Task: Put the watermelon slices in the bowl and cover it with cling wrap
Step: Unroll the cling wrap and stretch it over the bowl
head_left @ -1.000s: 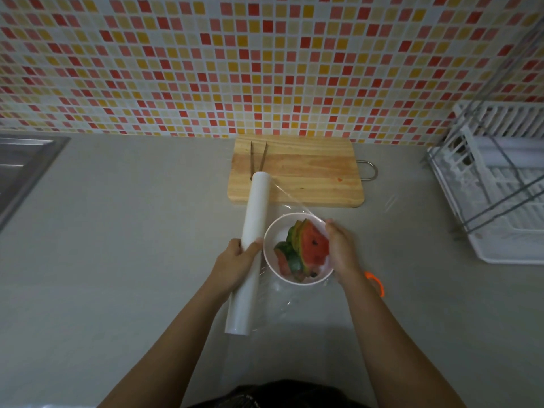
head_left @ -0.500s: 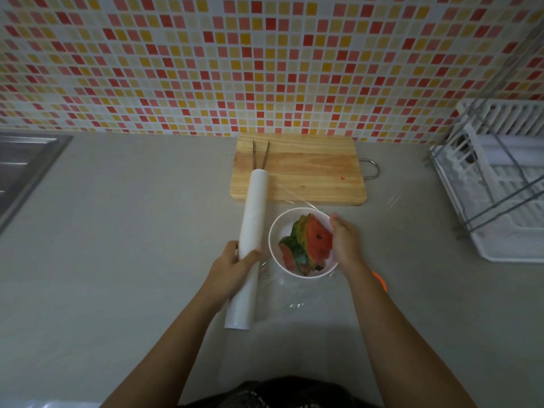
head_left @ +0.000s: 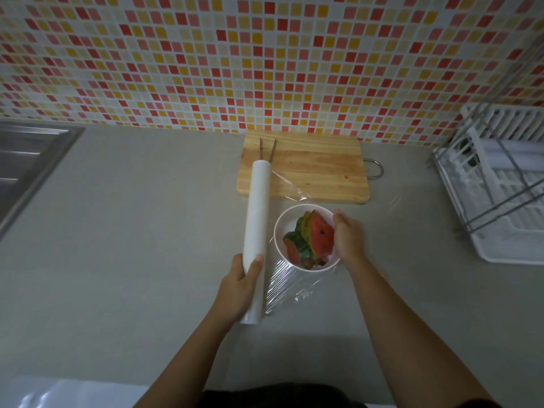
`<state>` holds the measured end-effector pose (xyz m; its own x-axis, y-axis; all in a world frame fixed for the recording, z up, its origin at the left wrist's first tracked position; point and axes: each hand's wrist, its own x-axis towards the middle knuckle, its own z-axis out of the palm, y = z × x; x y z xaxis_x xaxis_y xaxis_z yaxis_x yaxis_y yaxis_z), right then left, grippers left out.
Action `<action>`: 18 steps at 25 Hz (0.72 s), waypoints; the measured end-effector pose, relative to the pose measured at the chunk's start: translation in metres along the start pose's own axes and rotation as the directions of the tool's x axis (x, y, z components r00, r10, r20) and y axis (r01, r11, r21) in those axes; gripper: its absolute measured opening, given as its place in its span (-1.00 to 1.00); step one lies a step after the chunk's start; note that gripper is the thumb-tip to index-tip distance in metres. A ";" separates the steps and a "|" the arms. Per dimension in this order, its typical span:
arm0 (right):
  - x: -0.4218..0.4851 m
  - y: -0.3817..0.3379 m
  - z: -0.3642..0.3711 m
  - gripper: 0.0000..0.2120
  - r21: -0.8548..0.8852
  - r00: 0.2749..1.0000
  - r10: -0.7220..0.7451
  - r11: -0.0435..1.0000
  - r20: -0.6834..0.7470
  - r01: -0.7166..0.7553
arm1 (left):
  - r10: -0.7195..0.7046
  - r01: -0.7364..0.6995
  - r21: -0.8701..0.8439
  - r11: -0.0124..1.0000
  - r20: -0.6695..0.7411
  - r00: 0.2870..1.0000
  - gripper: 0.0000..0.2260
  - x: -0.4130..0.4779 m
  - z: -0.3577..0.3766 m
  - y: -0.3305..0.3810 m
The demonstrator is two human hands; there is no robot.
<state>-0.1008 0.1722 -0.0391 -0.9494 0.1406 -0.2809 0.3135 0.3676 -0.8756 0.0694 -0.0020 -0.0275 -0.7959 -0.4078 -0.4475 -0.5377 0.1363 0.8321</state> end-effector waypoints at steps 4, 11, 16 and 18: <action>0.000 0.000 -0.001 -0.62 -0.052 0.999 -0.029 0.998 -0.026 0.027 | -0.051 0.049 -0.062 0.997 -0.023 0.998 -0.67 -0.004 -0.002 -0.004; 0.001 0.002 -0.001 -0.61 -0.046 0.998 -0.067 0.997 -0.006 0.067 | 0.064 -0.053 0.073 0.996 -0.159 0.985 -0.71 -0.011 0.006 -0.004; 0.002 0.003 0.000 -0.58 -0.082 0.995 -0.100 0.992 -0.020 0.098 | -0.004 0.001 -0.017 1.000 -0.169 0.986 -0.66 -0.010 0.007 -0.006; 0.004 0.004 0.001 -0.58 -0.080 0.995 -0.103 0.992 -0.016 0.101 | -0.007 -0.001 -0.048 0.999 -0.170 0.985 -0.69 -0.009 0.005 -0.008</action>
<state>-0.1031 0.1736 -0.0439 -0.9762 0.1167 -0.1831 0.2163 0.4522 -0.8653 0.0798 0.0049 -0.0321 -0.7329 -0.5564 -0.3915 -0.5232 0.0932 0.8471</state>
